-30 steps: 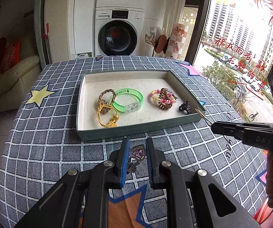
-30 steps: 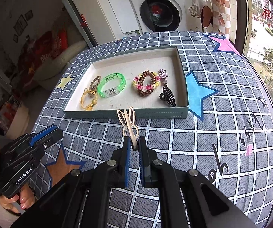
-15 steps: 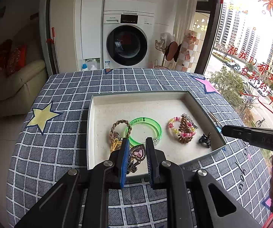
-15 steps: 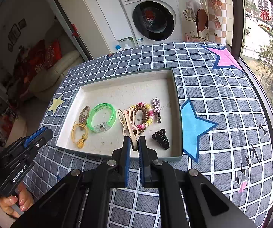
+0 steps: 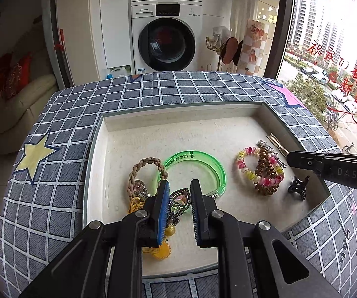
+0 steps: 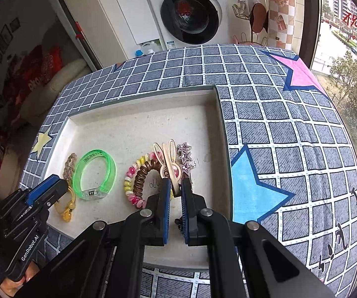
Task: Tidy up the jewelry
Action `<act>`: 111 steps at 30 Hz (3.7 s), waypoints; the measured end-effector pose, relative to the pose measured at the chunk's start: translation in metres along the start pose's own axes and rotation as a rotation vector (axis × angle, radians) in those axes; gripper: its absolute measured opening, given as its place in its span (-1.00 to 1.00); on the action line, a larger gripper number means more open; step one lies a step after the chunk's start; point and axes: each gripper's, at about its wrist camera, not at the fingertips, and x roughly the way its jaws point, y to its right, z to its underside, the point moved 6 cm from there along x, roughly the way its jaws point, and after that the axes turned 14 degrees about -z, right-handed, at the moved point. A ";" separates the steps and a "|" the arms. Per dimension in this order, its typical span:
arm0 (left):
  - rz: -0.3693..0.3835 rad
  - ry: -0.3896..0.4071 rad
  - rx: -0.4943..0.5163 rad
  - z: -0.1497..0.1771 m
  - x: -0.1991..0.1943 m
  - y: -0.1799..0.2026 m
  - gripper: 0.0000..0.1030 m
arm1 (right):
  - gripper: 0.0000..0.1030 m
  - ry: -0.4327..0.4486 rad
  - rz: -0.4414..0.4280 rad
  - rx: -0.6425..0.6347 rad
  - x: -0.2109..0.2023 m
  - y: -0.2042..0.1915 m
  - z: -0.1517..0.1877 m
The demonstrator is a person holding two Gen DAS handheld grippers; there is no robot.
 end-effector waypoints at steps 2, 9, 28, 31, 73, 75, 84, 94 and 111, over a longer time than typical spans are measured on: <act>-0.005 -0.009 -0.001 0.001 0.004 0.000 -0.42 | -0.82 -0.010 0.008 0.004 0.007 0.004 0.002; -0.032 -0.022 0.007 0.005 0.012 0.000 -0.42 | -0.82 -0.012 0.015 -0.002 0.016 0.005 0.003; -0.054 0.021 -0.007 -0.001 -0.005 -0.002 -0.41 | -0.15 0.025 -0.066 0.045 0.004 0.003 0.005; -0.057 0.025 -0.019 -0.002 -0.009 -0.005 -0.41 | -0.14 0.042 -0.087 0.047 -0.002 0.000 0.005; -0.189 0.069 -0.094 0.088 -0.105 -0.040 1.00 | 0.99 0.072 0.038 -0.079 -0.065 -0.049 0.113; -0.187 0.072 -0.101 0.091 -0.108 -0.041 1.00 | 0.99 0.092 0.048 -0.083 -0.070 -0.051 0.119; -0.203 0.118 -0.094 0.101 -0.131 -0.037 1.00 | 0.99 0.182 0.111 -0.137 -0.092 -0.060 0.140; -0.205 0.156 -0.099 0.102 -0.143 -0.033 1.00 | 0.99 0.273 0.128 -0.150 -0.116 -0.067 0.144; -0.244 0.123 -0.131 0.104 -0.124 -0.042 1.00 | 0.99 0.282 0.175 -0.170 -0.108 -0.072 0.139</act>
